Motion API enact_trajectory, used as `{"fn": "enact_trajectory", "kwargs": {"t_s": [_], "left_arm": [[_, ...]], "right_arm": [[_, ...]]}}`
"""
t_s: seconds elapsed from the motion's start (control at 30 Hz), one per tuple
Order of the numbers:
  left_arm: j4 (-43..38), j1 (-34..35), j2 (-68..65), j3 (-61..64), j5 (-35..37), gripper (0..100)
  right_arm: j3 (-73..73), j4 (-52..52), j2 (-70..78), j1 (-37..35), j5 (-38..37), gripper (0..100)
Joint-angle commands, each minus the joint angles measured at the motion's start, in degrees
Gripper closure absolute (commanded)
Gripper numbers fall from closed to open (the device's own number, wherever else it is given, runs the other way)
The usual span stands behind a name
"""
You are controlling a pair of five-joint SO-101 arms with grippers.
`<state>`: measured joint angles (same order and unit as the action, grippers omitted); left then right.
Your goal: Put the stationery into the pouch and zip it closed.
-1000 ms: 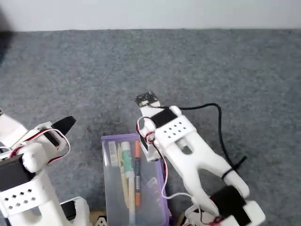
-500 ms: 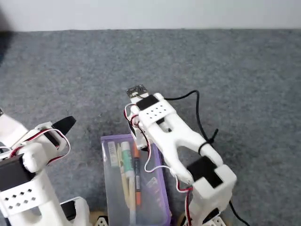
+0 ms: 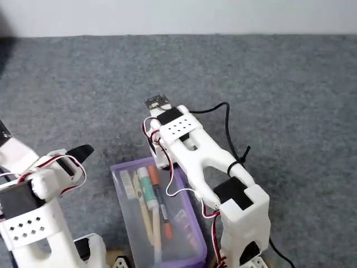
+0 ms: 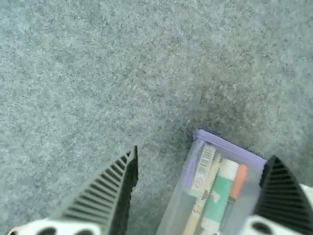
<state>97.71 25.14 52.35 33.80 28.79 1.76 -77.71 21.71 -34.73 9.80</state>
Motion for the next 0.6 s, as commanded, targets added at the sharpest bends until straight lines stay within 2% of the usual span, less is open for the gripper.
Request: {"fn": "enact_trajectory", "kwargs": {"t_s": [0.0,0.27,0.57], "left_arm": [[-0.97,0.09,0.88,-0.31,-0.7,62],[-0.97,0.26,0.88,-0.66,-0.7,62],[-0.97,0.26,0.88,-3.82,-0.7,62]], "right_arm": [[6.07,2.07,0.04,-0.22,-2.29,99.0],[9.93,2.86,-0.13,-0.31,-4.84,99.0],[13.36,-19.3,-2.15,-0.4,-3.52,99.0]]}}
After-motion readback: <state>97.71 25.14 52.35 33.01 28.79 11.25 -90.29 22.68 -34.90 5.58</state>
